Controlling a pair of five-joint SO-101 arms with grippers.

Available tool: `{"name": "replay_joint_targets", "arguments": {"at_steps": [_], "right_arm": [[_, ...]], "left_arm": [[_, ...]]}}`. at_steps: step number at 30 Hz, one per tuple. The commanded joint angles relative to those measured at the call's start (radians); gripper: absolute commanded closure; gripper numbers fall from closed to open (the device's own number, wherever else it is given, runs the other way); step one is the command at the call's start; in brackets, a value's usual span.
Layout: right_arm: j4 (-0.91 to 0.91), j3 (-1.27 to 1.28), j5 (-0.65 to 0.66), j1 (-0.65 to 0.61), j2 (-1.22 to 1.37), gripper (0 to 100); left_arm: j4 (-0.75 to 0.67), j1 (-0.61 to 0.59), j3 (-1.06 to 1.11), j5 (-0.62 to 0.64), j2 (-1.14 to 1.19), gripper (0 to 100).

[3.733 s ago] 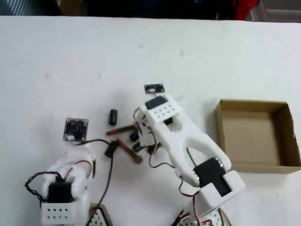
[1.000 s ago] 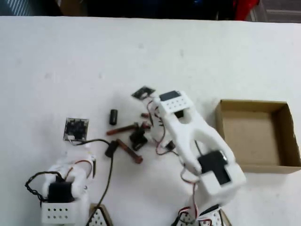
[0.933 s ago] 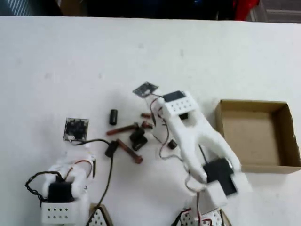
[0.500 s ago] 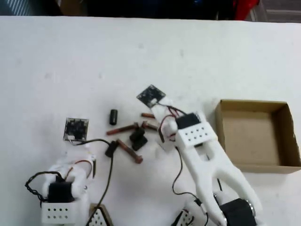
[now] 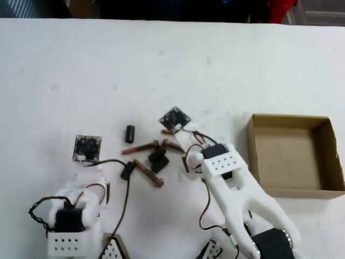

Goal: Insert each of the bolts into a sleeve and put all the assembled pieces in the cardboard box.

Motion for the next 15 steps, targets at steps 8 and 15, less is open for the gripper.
{"name": "replay_joint_targets", "arguments": {"at_steps": [8, 15], "right_arm": [[0.030, -0.150, -0.006, -0.004, 0.216, 86.4], [0.027, -0.166, -0.006, -0.002, 0.252, 92.0]], "left_arm": [[0.008, -0.004, -0.002, 0.011, -0.005, 98], [0.008, -0.004, -0.002, 0.011, -0.005, 98]]}}
